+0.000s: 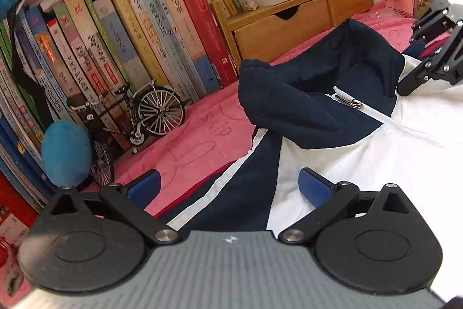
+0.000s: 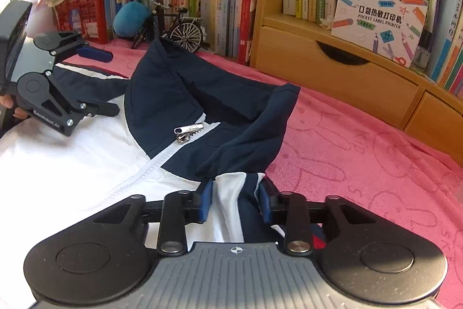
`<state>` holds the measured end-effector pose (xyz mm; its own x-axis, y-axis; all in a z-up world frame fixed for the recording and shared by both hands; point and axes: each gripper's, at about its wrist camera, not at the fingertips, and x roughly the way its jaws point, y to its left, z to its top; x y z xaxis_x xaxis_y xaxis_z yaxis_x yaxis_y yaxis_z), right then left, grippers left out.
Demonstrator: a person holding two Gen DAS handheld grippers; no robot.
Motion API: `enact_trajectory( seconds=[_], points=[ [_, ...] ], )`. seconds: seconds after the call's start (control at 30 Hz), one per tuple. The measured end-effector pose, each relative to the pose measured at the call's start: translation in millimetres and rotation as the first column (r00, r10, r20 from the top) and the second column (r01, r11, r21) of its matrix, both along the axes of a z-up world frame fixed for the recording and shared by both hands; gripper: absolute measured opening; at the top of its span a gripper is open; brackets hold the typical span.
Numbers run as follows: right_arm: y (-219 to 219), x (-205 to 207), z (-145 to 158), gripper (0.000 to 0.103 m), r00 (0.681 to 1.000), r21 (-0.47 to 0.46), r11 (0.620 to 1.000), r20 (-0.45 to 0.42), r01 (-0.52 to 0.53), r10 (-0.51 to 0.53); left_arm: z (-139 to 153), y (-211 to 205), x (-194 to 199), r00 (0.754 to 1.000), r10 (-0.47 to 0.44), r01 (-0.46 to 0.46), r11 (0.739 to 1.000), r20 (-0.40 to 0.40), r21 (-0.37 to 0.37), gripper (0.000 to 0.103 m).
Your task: Fold clothes
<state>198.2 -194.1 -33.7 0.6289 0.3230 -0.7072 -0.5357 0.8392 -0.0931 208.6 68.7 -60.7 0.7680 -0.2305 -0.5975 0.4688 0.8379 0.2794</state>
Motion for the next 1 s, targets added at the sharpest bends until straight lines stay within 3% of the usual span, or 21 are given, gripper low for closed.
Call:
enact_trajectory(
  seconds=[0.03,0.1,0.23,0.33,0.37,0.4,0.47,0.5,0.53,0.6,0.67,0.73,0.77,0.83,0.93,1.0],
  points=[
    [3.1,0.5,1.9,0.021,1.0,-0.013,1.0,0.018,0.001,0.0,1.0,0.7,2.0,1.0,0.024,-0.024,1.0,-0.001,0.001,0.024],
    [9.3,1.6,5.8,0.017,0.999,-0.039,0.999,0.053,0.003,-0.001,2.8,3.9,5.4,0.998,0.064,-0.064,0.998,0.01,-0.001,0.008],
    [31.1,30.2,9.8,0.015,0.987,-0.1,0.995,0.163,0.024,-0.007,4.2,16.0,16.2,0.989,0.134,-0.134,0.991,0.057,-0.002,0.006],
    [47.5,59.7,2.2,0.016,0.968,-0.137,0.987,0.245,0.083,-0.048,8.8,30.6,35.1,0.959,0.274,-0.273,0.962,0.073,-0.032,0.007],
    [48.5,70.2,-1.2,0.016,0.968,-0.136,0.984,0.234,0.119,-0.085,10.3,35.5,38.2,0.946,0.316,-0.314,0.949,0.07,-0.041,0.007],
    [49.2,80.6,-4.4,0.019,0.968,-0.134,0.979,0.221,0.154,-0.122,11.7,40.5,40.9,0.932,0.357,-0.354,0.934,0.066,-0.051,0.008],
    [41.6,82.7,0.1,0.025,0.967,-0.077,0.98,0.191,0.185,-0.167,16.5,47.6,31.1,0.93,0.361,-0.357,0.931,0.062,-0.073,0.009],
    [36.7,78.9,4.7,0.035,0.966,-0.043,0.98,0.182,0.193,-0.182,18.6,48.9,20.2,0.937,0.345,-0.339,0.937,0.057,-0.088,0.016],
    [31.4,70.6,10.5,0.049,0.967,-0.016,0.983,0.182,0.182,-0.176,22.8,52.5,7.4,0.945,0.323,-0.316,0.943,0.051,-0.103,0.022],
    [15.3,35.0,24.6,0.061,0.97,0.016,0.988,0.188,0.155,-0.155,30.7,59.8,-24.7,0.952,0.304,-0.296,0.947,0.045,-0.127,0.028],
    [-1.1,-1.4,38.7,0.065,0.972,0.047,0.991,0.195,0.126,-0.133,38.4,71.6,-59.1,0.95,0.312,-0.303,0.936,0.019,-0.181,0.038],
    [-17.4,-37.7,52.9,0.07,0.973,0.077,0.992,0.203,0.098,-0.112,42.8,86.8,-93.2,0.932,0.359,-0.357,0.894,-0.043,-0.271,0.061],
    [-25.6,-55.8,59.9,0.072,0.973,0.093,0.992,0.207,0.083,-0.101,43.3,94.4,-107.8,0.919,0.386,-0.391,0.865,-0.083,-0.315,0.064],
    [-43.5,-91.2,71.0,0.076,0.975,0.139,0.988,0.199,0.072,-0.099,44.4,109.7,-137.0,0.882,0.438,-0.47,0.789,-0.174,-0.397,0.068],
    [-77.8,-151.6,84.5,0.077,0.976,0.262,0.957,0.146,0.122,-0.164,39.6,134.2,-164.3,0.822,0.494,-0.568,0.683,-0.283,-0.459,0.073],
    [-97.6,-178.2,89.3,0.078,0.97,0.306,0.936,0.111,0.175,-0.218,33.1,151.9,-171.4,0.766,0.538,-0.64,0.593,-0.351,-0.488,0.073]
  ],
)
